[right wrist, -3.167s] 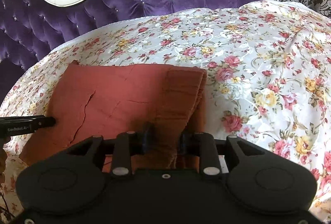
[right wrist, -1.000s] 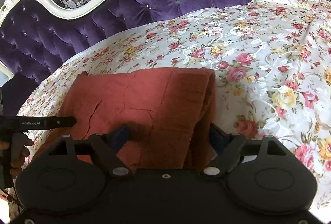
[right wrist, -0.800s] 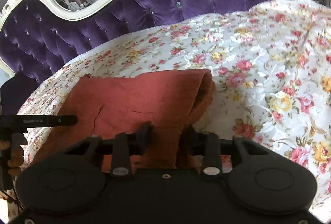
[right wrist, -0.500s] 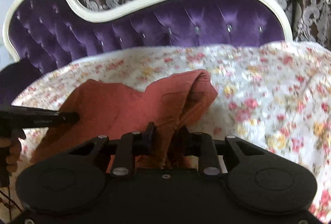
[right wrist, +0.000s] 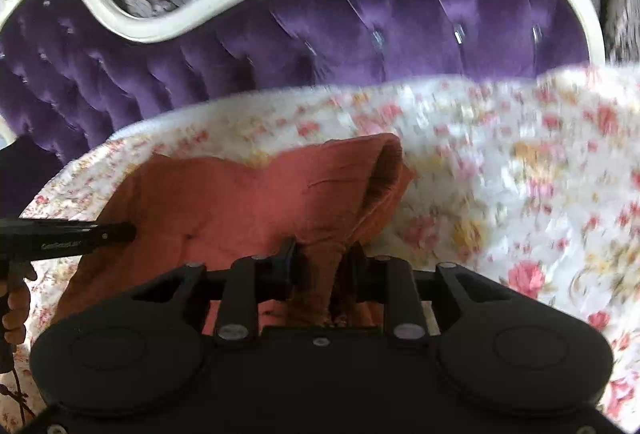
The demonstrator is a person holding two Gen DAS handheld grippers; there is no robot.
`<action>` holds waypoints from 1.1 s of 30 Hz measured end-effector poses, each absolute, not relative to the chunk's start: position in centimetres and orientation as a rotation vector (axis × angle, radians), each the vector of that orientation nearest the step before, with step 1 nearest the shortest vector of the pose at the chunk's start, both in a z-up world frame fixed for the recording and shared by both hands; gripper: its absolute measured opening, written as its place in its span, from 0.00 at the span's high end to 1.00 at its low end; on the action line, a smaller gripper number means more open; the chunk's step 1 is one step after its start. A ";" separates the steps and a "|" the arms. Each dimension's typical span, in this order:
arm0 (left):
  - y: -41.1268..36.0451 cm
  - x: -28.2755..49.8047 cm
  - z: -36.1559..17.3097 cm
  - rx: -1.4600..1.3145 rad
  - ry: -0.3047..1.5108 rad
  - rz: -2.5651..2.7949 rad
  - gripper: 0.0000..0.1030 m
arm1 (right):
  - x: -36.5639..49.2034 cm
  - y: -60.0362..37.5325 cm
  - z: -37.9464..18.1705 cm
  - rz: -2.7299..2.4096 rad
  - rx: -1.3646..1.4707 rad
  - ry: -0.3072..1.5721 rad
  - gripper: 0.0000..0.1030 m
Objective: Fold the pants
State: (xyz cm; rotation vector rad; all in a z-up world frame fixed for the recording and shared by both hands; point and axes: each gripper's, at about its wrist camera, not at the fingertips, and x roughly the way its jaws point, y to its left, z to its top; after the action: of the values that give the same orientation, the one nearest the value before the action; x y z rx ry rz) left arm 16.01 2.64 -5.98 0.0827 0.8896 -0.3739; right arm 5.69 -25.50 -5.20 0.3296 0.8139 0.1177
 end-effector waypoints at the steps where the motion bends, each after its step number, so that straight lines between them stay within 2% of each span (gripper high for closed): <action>1: 2.9 16.0 -6.3 0.075 0.885 -0.379 0.74 | 5.6 -26.0 -5.7 0.115 0.353 0.821 0.59; 5: 4.0 15.9 -6.4 0.037 0.882 -0.397 0.70 | 4.7 -27.5 -6.5 0.097 0.427 0.822 0.48; 9: 4.2 14.8 -4.4 0.083 0.856 -0.333 0.71 | 4.0 -27.6 -5.3 0.079 0.431 0.827 0.48; 15: 4.0 10.9 -2.0 0.104 0.828 -0.296 0.71 | 1.2 -25.9 -2.2 0.012 0.320 0.728 0.46; 16: 3.8 10.4 -2.0 0.104 0.833 -0.293 0.71 | 0.8 -25.3 -1.8 0.018 0.292 0.716 0.48; 19: 3.1 9.5 -2.8 0.110 0.860 -0.288 0.71 | 0.4 -23.4 -1.6 0.046 0.210 0.723 0.67; 26: 2.2 8.2 -5.1 0.122 0.879 -0.251 0.71 | 0.7 -22.5 -4.7 0.014 0.201 0.810 0.70; 33: 1.9 7.7 -4.6 0.113 0.882 -0.202 0.71 | -0.2 -22.4 -3.6 -0.015 0.216 0.790 0.69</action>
State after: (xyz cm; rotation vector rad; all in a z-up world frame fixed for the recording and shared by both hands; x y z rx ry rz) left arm 7.72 1.94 -4.56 0.1133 0.8822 -0.2020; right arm -0.17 -22.40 -3.61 0.2158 0.7895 -0.0146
